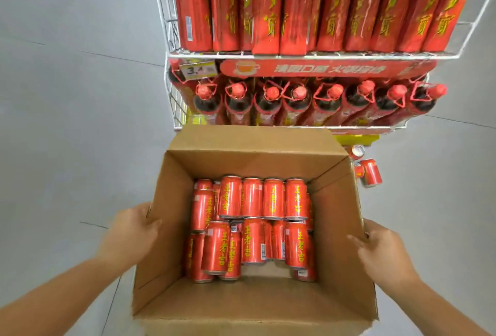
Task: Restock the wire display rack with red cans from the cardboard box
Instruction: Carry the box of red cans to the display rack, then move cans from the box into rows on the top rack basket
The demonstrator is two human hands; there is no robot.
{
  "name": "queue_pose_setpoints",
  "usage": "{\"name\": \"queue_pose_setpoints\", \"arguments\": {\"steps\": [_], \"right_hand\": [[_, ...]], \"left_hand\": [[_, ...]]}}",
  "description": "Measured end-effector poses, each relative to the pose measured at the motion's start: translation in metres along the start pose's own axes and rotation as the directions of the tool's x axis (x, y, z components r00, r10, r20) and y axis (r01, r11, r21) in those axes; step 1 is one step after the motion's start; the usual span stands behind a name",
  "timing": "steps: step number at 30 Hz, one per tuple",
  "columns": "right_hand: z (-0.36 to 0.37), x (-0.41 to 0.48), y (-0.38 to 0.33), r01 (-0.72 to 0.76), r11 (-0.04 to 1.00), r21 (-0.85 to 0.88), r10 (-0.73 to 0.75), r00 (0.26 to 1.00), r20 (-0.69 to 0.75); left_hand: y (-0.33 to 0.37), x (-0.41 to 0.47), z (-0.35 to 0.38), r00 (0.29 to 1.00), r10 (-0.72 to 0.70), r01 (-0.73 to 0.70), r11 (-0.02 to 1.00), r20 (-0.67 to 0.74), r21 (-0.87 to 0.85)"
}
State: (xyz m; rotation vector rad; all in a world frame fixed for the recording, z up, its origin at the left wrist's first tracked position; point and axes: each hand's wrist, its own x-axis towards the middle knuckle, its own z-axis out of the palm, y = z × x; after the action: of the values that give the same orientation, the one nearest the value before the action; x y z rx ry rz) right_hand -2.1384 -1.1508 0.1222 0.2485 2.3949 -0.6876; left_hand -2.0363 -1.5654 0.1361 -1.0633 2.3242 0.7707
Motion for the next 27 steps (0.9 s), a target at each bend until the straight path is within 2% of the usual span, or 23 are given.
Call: {"name": "queue_pose_setpoints", "arguments": {"steps": [4,11,14,21,27], "right_hand": [[0.039,0.043,0.019,-0.025,1.0,0.009,0.026,0.999,-0.039],[0.08,0.105,0.044,-0.001,0.998,0.058,0.007,0.995,-0.096],[0.089,0.125,0.045,-0.008,1.0,0.023,0.01,0.996,-0.083],[0.114,0.15,0.052,-0.039,0.999,-0.016,0.037,0.995,-0.094],[0.114,0.151,0.049,-0.084,0.996,-0.042,0.081,0.995,-0.065]], "left_hand": [[-0.008,0.05,0.044,1.0,0.011,-0.011,1.0,0.026,0.006],[-0.016,0.109,0.094,0.999,-0.003,0.004,1.0,-0.053,0.007],[-0.014,0.124,0.106,0.997,0.004,-0.002,1.0,-0.072,0.027],[-0.018,0.149,0.138,0.998,0.026,-0.028,0.999,-0.053,-0.039],[-0.019,0.16,0.14,0.998,0.061,-0.06,0.998,-0.034,0.033]]}}
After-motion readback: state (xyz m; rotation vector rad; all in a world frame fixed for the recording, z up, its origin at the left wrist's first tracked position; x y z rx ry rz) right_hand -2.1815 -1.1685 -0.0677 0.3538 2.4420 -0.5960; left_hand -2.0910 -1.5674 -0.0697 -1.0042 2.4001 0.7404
